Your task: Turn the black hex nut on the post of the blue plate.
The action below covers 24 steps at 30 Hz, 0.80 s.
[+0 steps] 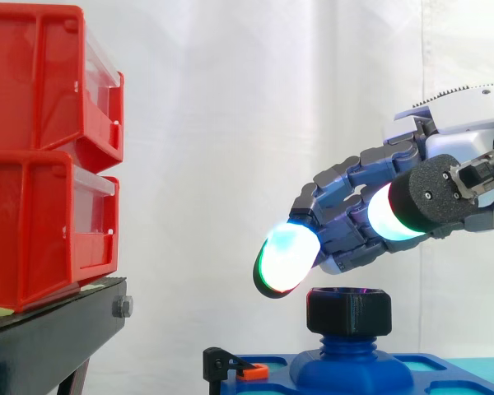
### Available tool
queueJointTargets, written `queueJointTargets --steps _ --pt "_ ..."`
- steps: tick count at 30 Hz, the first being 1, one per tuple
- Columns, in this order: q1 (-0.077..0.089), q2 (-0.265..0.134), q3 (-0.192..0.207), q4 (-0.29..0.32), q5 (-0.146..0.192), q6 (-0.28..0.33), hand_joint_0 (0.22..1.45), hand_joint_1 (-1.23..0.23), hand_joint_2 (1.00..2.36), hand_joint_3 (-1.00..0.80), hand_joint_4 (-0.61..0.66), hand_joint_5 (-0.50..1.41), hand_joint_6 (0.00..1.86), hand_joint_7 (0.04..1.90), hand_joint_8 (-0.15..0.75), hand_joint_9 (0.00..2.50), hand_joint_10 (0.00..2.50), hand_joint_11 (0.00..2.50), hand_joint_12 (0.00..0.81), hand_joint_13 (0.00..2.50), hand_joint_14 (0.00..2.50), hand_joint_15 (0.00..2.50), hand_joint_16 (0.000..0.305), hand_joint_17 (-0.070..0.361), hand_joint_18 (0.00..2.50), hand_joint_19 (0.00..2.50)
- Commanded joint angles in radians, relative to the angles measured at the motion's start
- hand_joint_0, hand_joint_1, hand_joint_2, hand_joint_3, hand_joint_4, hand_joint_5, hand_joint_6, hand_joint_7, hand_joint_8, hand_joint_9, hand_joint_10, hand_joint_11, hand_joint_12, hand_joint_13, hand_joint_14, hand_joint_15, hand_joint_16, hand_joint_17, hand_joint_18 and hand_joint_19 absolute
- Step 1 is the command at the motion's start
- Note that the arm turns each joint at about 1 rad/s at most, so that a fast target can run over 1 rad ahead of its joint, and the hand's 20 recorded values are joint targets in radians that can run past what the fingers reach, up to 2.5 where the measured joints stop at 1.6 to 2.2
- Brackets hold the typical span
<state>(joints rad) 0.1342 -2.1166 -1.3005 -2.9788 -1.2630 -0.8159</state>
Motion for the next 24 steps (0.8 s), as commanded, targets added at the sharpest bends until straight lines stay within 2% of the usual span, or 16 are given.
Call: queueJointTargets --steps 1,10,15,24 --pt "-0.002 0.0 0.0 -0.002 -0.002 -0.002 0.42 -0.69 1.0 -0.5 0.18 -0.3 0.5 0.76 0.313 0.0 0.0 0.0 0.494 0.0 0.0 0.3 0.059 0.133 0.0 0.2" --pt "-0.004 0.0 0.0 0.007 -0.001 -0.026 0.42 -0.68 1.0 -0.5 0.19 -0.3 0.5 0.76 0.319 0.0 0.0 0.0 0.496 0.0 0.0 0.31 0.059 0.134 0.0 0.22" --pt "-0.004 0.0 0.0 0.037 0.004 -0.04 0.42 -0.68 1.0 -0.5 0.19 -0.3 0.5 0.76 0.32 0.0 0.0 0.0 0.497 0.0 0.0 0.31 0.059 0.134 0.0 0.22" --pt "-0.004 0.0 0.0 0.032 0.007 -0.043 0.42 -0.66 1.0 -0.5 0.2 -0.3 0.5 0.76 0.326 0.0 0.0 0.0 0.499 0.0 0.0 0.32 0.06 0.134 0.0 0.22"
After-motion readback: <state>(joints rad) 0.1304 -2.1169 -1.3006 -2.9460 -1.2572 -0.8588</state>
